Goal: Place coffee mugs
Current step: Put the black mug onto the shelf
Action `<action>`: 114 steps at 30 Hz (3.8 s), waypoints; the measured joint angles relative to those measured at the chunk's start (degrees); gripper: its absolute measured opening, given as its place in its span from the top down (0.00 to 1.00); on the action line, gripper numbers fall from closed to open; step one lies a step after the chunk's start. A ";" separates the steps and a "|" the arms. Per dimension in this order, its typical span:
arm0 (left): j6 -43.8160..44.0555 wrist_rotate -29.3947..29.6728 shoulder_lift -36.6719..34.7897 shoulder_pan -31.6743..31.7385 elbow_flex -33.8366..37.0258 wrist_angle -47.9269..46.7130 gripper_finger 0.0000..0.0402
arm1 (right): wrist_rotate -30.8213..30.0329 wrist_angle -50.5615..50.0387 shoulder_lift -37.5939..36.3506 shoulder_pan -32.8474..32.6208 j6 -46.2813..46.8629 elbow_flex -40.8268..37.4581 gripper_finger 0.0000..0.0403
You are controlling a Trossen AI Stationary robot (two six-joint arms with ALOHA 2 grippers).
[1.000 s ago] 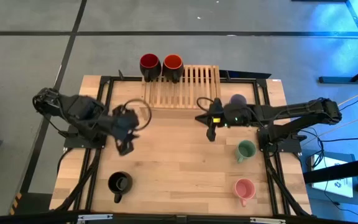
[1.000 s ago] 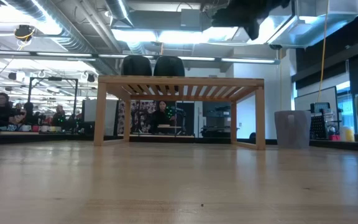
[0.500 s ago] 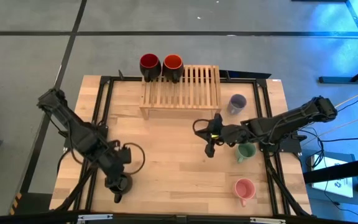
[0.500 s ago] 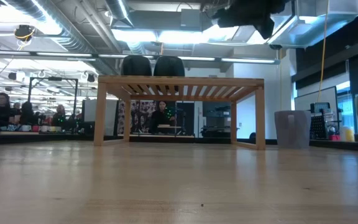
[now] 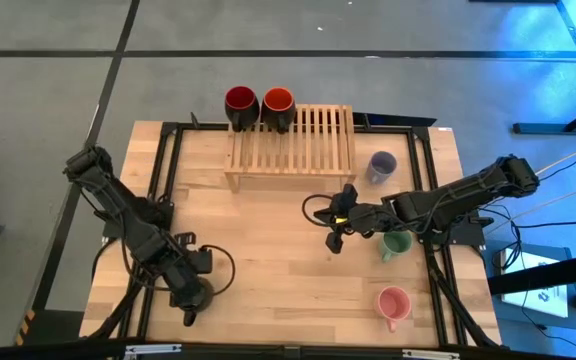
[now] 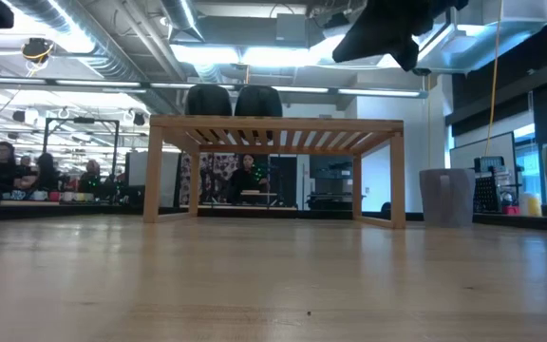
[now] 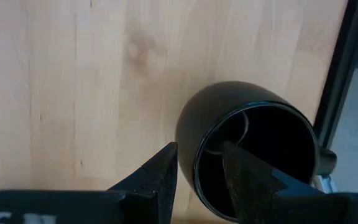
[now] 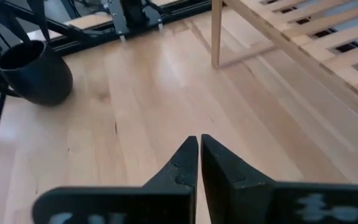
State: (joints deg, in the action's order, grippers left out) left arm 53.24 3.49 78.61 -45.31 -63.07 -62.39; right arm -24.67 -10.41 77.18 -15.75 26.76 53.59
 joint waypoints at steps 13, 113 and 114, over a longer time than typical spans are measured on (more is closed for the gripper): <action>-2.63 -1.16 0.17 -0.38 5.67 2.47 0.70 | -0.90 -0.22 1.30 0.00 -0.02 0.02 0.98; -20.55 6.38 24.21 45.22 -18.05 22.82 0.97 | -33.34 13.85 23.31 -16.90 11.54 0.02 0.58; -20.56 6.22 24.21 45.27 -18.05 22.99 0.97 | -34.30 13.83 23.31 -16.92 10.80 0.02 0.58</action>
State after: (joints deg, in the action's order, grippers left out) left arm 32.68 9.70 102.83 -0.05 -81.12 -39.40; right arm -58.97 3.42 100.49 -32.66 37.57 53.60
